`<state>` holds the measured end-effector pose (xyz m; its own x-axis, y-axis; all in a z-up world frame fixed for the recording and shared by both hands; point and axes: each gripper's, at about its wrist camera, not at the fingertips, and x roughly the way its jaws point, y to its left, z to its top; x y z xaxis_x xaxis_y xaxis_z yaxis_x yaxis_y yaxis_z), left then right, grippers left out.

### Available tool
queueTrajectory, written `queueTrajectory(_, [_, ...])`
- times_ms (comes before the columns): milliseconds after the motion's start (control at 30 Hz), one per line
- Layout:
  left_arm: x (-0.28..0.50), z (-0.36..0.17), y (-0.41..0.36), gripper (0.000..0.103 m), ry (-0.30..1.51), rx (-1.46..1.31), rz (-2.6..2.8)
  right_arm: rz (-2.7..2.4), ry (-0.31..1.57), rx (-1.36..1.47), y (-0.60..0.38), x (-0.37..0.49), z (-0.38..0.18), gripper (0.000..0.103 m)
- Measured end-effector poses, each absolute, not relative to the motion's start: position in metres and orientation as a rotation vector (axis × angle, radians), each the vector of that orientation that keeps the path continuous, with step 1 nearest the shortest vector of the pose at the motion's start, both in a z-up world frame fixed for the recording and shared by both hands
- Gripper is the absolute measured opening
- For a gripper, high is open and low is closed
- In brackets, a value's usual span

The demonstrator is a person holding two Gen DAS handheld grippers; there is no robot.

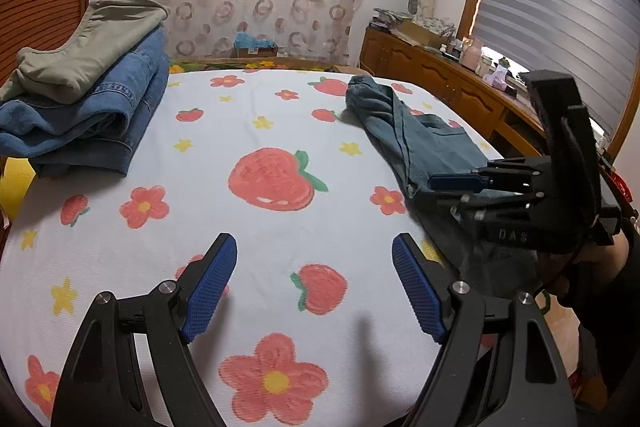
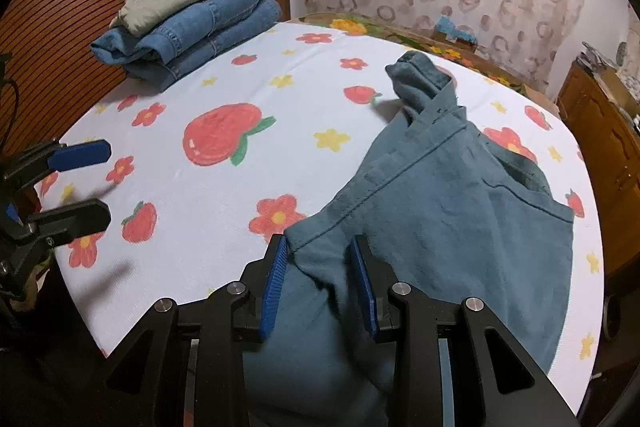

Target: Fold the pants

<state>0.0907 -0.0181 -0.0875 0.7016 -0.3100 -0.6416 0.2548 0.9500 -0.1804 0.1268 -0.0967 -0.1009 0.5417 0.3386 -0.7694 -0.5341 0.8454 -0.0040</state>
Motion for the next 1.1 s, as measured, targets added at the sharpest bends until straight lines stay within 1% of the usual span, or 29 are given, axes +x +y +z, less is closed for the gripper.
queueTrajectory(133, [0.090,-0.088,-0.020,0.081,0.729,-0.076,-0.319,0.535,0.817,-0.199,-0.104,0.123,-0.090,0.008])
queueTrajectory(167, [0.090,-0.088,-0.020,0.081,0.730,-0.073,-0.320,0.530,0.808,-0.193,-0.106,0.123,-0.088,0.007])
queueTrajectory(433, [0.088,-0.089,-0.028,0.081,0.734,-0.055,-0.333,0.525,0.759,-0.131,-0.126,0.124,-0.074,0.007])
queueTrajectory(733, [0.087,-0.089,-0.031,0.081,0.735,-0.046,-0.338,0.418,0.716,-0.182,-0.157,0.135,-0.052,0.007])
queueTrajectory(933, [0.088,-0.090,-0.032,0.081,0.734,-0.047,-0.337,0.308,0.720,-0.213,-0.178,0.153,-0.050,0.007])
queueTrajectory(1100, [0.088,-0.090,-0.032,0.081,0.735,-0.043,-0.337,0.256,0.750,-0.220,-0.180,0.171,-0.062,0.007])
